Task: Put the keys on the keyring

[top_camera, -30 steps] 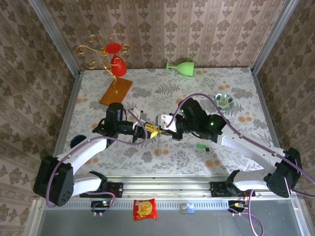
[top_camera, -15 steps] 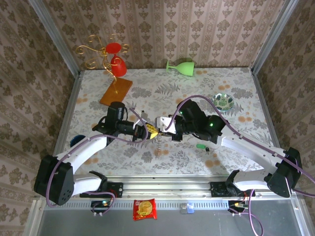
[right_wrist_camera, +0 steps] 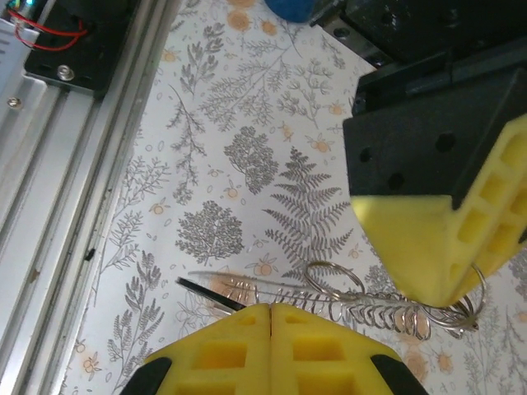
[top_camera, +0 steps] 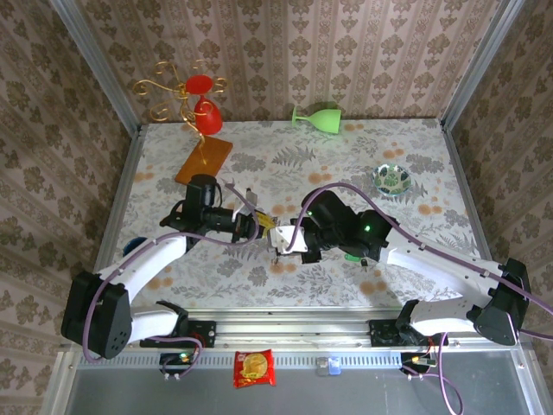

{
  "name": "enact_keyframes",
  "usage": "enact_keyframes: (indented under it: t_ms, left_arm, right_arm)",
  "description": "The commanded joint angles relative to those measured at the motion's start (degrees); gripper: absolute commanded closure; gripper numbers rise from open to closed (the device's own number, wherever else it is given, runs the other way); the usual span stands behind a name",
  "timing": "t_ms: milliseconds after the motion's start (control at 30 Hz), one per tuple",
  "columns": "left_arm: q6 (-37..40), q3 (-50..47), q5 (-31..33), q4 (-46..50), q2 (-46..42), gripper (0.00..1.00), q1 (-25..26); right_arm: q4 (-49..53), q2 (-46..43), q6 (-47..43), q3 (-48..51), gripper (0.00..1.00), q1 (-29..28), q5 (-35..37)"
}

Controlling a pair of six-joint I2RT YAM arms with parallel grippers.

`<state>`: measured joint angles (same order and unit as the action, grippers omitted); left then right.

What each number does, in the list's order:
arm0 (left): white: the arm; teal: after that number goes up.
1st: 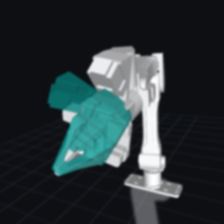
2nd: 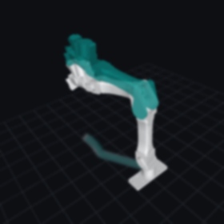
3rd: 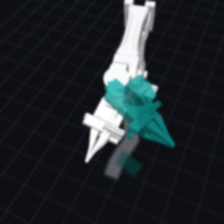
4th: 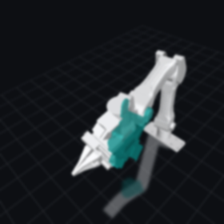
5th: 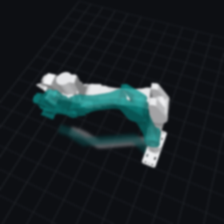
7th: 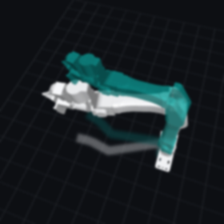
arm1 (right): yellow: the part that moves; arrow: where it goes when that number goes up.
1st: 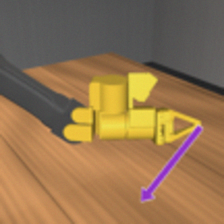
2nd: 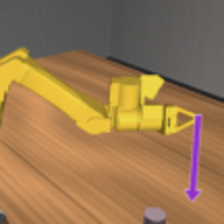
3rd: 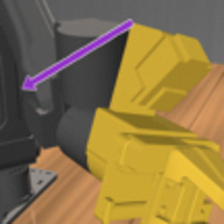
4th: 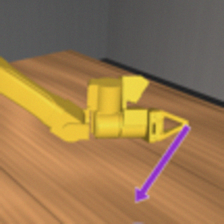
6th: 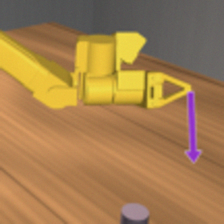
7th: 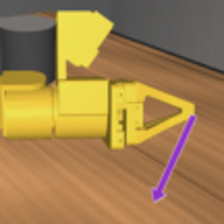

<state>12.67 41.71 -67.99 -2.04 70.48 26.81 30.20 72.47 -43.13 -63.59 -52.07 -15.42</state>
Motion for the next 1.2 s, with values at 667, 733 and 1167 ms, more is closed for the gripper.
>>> enact_keyframes:
  t_ms: [667, 733, 1167]
  left_arm:
    - [3.59, 3.54, -8.21, 7.49, 1.55, 1.00, 0.35]
    - [3.59, 3.64, -8.30, 7.51, 1.65, 1.00, 0.41]
    - [3.87, 3.77, -8.23, 7.85, 2.16, 1.00, 0.76]
  right_arm:
    - [-7.28, -1.29, 0.85, -0.50, 1.00, 2.80, 1.39]
    - [-7.33, -1.15, 0.76, -0.44, 1.00, 2.78, 1.44]
    - [-8.39, -0.22, 1.42, -0.59, 1.00, 2.41, 4.17]
